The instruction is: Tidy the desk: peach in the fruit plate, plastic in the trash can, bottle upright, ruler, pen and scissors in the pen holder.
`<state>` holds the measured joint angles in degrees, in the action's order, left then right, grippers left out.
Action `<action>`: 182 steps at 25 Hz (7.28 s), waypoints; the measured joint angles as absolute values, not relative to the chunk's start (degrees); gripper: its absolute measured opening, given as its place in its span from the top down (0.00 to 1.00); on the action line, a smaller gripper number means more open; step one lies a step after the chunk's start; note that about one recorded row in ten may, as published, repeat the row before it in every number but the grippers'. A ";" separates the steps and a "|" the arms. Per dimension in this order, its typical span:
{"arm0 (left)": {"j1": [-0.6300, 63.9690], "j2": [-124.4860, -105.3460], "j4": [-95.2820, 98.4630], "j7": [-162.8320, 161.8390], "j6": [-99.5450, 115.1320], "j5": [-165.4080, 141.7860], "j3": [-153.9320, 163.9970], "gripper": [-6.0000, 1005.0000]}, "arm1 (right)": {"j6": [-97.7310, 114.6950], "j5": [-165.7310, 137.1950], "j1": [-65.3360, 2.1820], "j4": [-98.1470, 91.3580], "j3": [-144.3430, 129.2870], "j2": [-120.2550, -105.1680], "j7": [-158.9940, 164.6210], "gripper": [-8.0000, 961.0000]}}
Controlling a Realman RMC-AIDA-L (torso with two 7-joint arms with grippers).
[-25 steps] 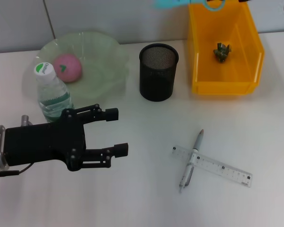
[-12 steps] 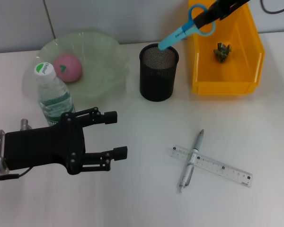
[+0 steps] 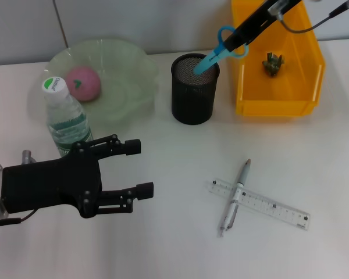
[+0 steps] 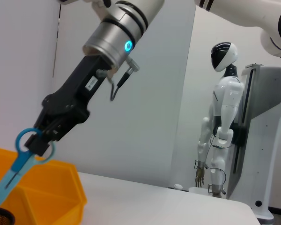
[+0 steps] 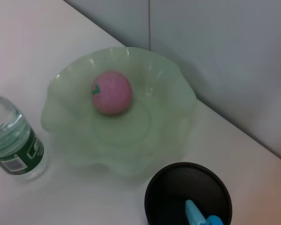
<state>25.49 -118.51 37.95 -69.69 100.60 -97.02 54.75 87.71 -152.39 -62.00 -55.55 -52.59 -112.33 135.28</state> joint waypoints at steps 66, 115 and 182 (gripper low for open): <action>23.99 -118.12 38.02 -69.69 101.83 -98.14 54.52 0.17 | 101.37 -142.73 -45.35 -70.69 -67.69 -118.98 135.26 0.25; 23.98 -118.29 37.97 -69.87 102.04 -97.85 54.74 0.17 | 84.56 -143.33 -46.76 -56.51 -85.48 -119.43 130.69 0.35; 23.64 -118.21 38.49 -70.49 106.25 -97.63 53.78 0.17 | 81.62 -143.56 -48.08 -55.98 -87.25 -119.29 133.85 0.60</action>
<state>23.64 -118.21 38.49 -70.49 106.25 -97.63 53.78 81.62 -143.56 -48.08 -55.98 -87.25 -119.29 133.85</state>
